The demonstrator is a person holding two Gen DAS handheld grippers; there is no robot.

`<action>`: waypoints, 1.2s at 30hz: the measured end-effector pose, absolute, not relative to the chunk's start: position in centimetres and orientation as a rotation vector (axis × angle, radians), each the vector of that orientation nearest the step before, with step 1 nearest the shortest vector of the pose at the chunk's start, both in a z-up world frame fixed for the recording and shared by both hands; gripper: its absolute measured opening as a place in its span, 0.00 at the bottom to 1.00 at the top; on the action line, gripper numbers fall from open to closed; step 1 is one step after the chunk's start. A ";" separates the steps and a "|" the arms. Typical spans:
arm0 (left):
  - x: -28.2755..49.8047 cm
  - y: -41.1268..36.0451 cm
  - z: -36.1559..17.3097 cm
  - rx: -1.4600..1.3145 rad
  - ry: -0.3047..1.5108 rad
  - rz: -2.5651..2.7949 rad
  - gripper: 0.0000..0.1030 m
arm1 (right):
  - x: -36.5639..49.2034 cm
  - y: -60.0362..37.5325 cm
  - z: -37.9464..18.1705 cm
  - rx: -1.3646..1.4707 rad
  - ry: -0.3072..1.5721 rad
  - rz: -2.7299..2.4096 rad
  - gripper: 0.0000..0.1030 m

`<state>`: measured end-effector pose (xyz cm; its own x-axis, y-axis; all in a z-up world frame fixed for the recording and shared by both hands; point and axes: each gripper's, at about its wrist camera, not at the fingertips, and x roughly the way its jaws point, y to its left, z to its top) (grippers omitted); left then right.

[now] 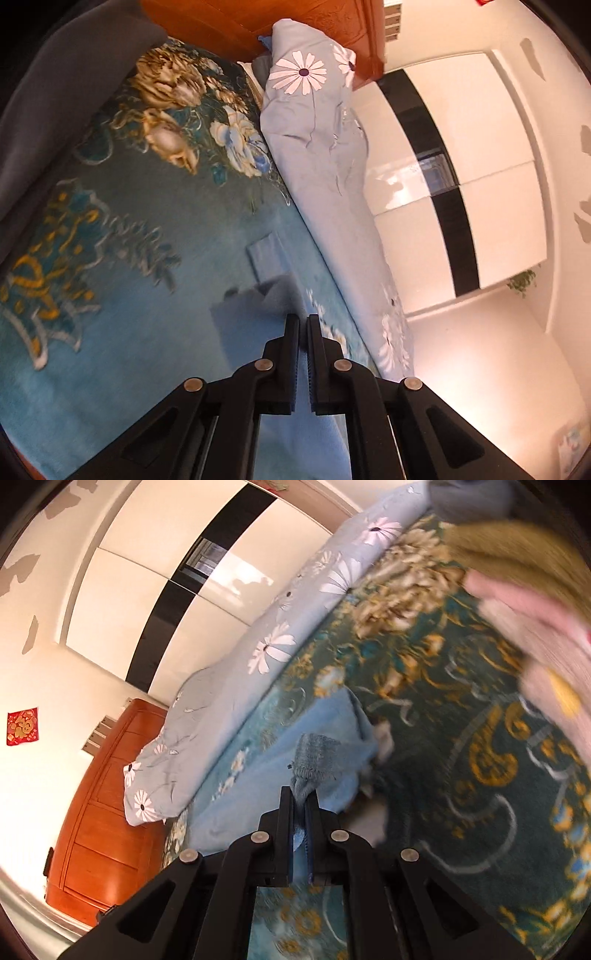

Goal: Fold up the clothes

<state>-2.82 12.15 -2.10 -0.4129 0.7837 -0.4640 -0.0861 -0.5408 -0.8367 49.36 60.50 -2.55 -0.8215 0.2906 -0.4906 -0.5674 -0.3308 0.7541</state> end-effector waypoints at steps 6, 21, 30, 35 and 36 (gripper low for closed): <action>-8.3 17.6 -4.7 -1.346 -0.941 2.022 0.04 | 43.3 65.4 -1.5 -0.422 1.360 2.131 0.05; -11.6 21.7 -7.7 -1.430 -0.303 2.209 0.50 | 41.2 68.6 -7.3 -0.614 1.304 2.017 0.05; -11.8 22.6 -9.8 -1.454 -0.240 2.066 0.43 | 42.0 67.6 -7.1 -0.629 1.299 2.025 0.06; -11.0 23.6 -7.5 -1.301 -0.111 2.146 0.03 | 42.2 67.2 -6.3 -0.648 1.272 2.043 0.06; -11.2 24.0 -6.7 -1.269 -0.096 2.160 0.03 | 42.2 67.2 -6.0 -0.649 1.259 2.054 0.06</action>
